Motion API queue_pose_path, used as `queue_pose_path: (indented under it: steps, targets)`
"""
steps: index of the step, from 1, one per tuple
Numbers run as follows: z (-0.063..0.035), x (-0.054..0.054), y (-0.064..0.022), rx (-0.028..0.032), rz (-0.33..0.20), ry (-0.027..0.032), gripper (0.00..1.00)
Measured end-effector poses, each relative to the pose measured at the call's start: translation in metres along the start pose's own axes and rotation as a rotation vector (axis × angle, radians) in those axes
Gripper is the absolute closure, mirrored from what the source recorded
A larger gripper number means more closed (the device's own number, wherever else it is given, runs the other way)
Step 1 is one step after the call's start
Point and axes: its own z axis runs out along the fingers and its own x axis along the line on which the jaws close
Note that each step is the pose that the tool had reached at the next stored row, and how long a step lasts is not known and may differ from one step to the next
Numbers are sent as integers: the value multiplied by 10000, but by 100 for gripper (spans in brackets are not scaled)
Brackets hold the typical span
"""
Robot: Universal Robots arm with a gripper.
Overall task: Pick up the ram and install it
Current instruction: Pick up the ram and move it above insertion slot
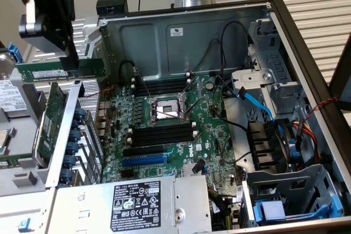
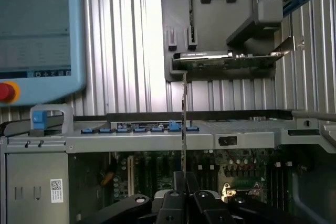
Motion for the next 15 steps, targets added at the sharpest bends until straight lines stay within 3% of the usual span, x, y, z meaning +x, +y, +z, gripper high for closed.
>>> queue_pose_path:
  steps: [15]
  targets:
    - [1, -47, -681, -66, -7, 4, 87]
